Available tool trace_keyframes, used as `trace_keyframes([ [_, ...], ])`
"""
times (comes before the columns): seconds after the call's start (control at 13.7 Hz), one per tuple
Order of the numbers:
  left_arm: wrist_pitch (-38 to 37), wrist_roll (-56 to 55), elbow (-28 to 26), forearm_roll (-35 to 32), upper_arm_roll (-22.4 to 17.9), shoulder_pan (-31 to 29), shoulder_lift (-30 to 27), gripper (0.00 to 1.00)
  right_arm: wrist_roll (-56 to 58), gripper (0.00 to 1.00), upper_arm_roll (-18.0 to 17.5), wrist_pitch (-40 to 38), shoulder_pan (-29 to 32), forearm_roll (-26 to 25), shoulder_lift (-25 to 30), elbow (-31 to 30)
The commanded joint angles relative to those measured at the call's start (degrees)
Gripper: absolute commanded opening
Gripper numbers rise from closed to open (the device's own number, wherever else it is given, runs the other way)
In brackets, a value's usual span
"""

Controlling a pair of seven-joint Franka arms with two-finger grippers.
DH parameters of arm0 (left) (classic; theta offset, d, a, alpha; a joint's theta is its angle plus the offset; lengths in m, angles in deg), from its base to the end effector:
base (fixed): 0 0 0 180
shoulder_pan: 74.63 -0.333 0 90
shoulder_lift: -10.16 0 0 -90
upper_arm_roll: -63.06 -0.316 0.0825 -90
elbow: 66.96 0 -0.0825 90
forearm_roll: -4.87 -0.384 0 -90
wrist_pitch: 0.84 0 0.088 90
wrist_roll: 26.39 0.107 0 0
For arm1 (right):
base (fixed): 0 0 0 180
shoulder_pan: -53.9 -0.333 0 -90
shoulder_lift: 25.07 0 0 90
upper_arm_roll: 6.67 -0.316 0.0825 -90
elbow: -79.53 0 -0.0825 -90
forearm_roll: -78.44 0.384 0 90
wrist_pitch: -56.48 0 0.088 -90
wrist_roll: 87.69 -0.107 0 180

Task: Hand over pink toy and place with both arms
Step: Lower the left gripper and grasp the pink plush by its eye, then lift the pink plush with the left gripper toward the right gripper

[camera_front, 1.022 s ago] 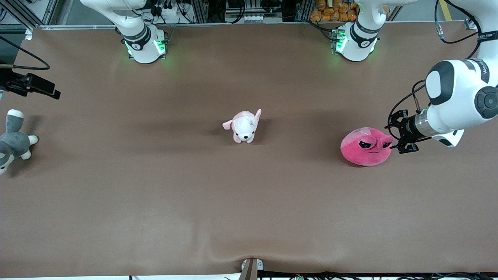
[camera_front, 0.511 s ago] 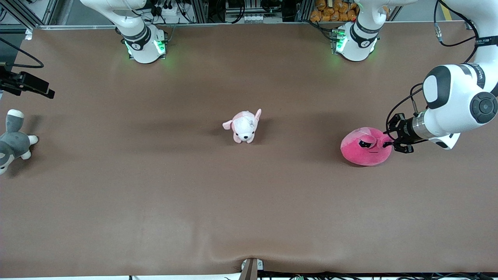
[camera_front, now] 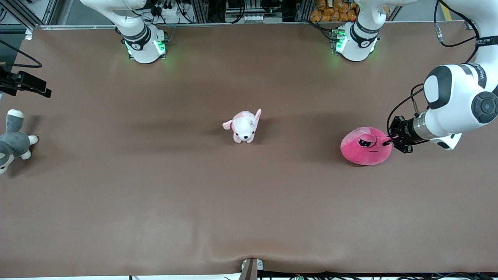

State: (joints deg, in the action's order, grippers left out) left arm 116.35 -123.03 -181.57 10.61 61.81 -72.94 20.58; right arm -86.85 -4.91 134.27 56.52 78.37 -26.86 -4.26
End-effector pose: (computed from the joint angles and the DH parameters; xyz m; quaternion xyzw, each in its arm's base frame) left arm 0.5728 -0.0102 0.3582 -0.6463 -0.7590 0.0758 0.0240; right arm 0.5399 -0.0412 0.6402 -0.9972 0.0309 0.0679 0.0020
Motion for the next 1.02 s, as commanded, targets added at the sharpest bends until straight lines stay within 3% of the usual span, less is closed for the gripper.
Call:
trace_keyframes([
  [0.0, -1.1, -3.0, 1.8, 1.3, 0.4, 0.2, -1.5, 0.00, 0.8, 1.00, -0.7, -0.4, 0.0, -0.6, 0.3, 0.3],
  [0.37, -12.8, -5.8, 11.8, 1.7, 4.0, 0.2, -1.9, 0.00, 1.1, 1.00, -0.7, -0.4, -0.5, -0.6, 0.2, 0.2],
  [0.58, -18.3, -7.0, 19.0, 3.8, 5.9, 0.2, -1.9, 0.00, 10.6, 1.00, -0.6, 0.3, -0.2, -0.5, -1.3, 1.5],
  [0.95, -20.8, -15.8, 28.5, 6.4, 15.5, 0.5, -1.8, 0.00, 12.3, 1.00, -0.8, 4.2, -3.7, 3.0, -5.2, 2.1],
])
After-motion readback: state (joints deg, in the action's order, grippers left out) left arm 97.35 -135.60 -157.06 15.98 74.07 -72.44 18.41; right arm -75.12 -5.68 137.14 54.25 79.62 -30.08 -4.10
